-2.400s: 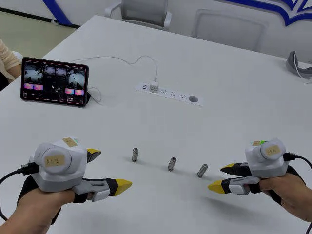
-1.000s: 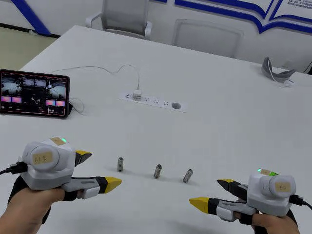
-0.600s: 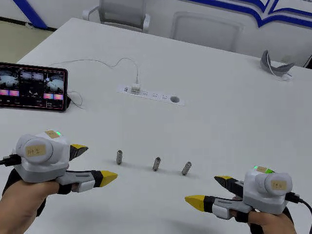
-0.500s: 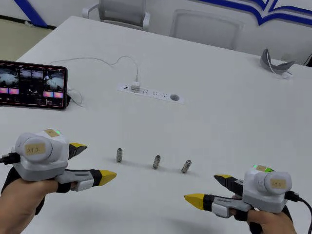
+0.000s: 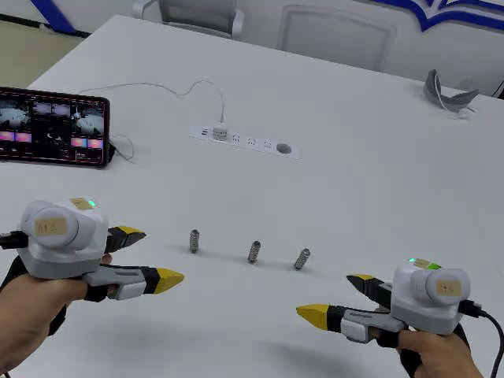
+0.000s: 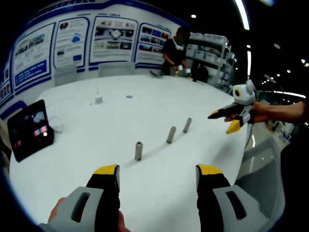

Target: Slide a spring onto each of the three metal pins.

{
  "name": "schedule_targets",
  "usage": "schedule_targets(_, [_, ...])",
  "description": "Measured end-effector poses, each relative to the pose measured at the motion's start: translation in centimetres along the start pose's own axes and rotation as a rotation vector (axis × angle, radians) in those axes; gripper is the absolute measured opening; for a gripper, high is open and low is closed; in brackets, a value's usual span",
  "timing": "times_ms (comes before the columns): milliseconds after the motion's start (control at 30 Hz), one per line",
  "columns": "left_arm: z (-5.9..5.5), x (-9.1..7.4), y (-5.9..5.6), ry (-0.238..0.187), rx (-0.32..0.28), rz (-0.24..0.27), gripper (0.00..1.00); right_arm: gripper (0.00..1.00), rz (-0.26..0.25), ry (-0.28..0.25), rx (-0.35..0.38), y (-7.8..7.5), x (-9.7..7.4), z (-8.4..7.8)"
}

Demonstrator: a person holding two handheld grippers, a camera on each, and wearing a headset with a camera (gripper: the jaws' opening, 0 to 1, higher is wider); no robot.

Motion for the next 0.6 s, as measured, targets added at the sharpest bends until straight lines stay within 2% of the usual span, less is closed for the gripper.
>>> schedule_targets(133, [-0.4, -0.3, 0.4, 0.004, -0.007, -0.001, 0.62, 0.87, 0.002, 0.004, 0.001, 0.0, 0.1, 0.1])
schedule_targets(333, [-0.6, -1.0, 1.4, -0.001, -0.023, 0.011, 0.63, 0.89, -0.001, 0.000, 0.004, 0.0, 0.1, 0.4])
schedule_targets(600, [-0.8, -1.4, 1.7, 0.006, -0.027, 0.028, 0.74, 0.89, -0.001, 0.005, 0.000, -0.1, 0.1, 0.5])
Point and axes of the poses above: the centre of the closed fingertips' face, and the gripper's own axes: x roughly forward along the fingers, y roughly to its left, z roughly out of its top, the point moved 2 cm from there along -x, roughly backward along the fingers, and after that the axes turned 15 degrees about y, right-handed, at the moved point
